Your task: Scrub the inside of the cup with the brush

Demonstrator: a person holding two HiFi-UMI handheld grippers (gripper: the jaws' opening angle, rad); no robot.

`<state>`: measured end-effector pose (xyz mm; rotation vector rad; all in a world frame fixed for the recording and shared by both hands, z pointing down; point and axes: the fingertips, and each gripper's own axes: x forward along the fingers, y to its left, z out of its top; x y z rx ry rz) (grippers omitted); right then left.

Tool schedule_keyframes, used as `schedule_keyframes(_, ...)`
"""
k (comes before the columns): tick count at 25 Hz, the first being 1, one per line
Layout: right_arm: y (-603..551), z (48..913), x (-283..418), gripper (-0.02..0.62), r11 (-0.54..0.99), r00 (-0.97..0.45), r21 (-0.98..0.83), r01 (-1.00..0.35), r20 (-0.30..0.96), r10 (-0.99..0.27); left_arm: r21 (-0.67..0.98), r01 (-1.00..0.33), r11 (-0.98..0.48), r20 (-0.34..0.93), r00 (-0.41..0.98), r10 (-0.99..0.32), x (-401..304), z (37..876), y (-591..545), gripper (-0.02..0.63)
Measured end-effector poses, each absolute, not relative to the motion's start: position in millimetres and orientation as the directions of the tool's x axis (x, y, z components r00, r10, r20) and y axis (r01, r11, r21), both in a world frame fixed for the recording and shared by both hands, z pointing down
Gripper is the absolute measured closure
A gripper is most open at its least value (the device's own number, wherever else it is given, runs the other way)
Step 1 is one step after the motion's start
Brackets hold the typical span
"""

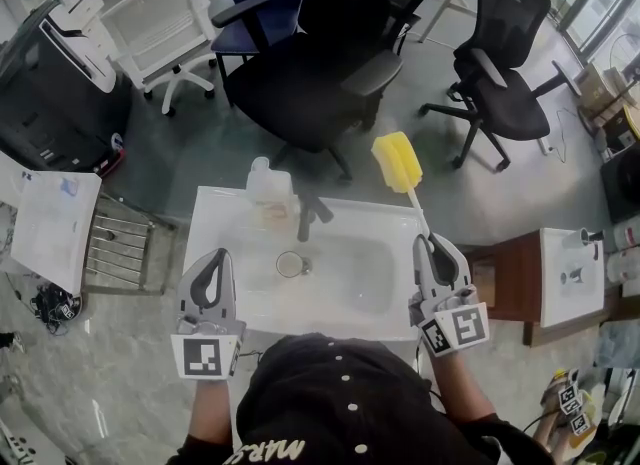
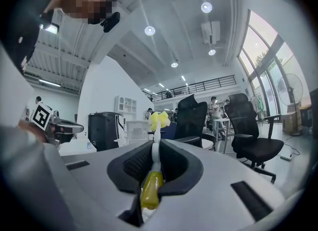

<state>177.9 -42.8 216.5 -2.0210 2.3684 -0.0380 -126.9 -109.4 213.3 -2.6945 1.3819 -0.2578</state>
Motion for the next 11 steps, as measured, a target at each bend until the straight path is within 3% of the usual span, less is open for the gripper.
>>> schedule_keyframes(11,-45.5,213.8,179.4,0.546,0.153,-0.152,-0.036,-0.988,-0.014,-0.988,-0.163,-0.79,-0.592,0.102,0.583,-0.806,-121.6,213.3,-110.9,0.58)
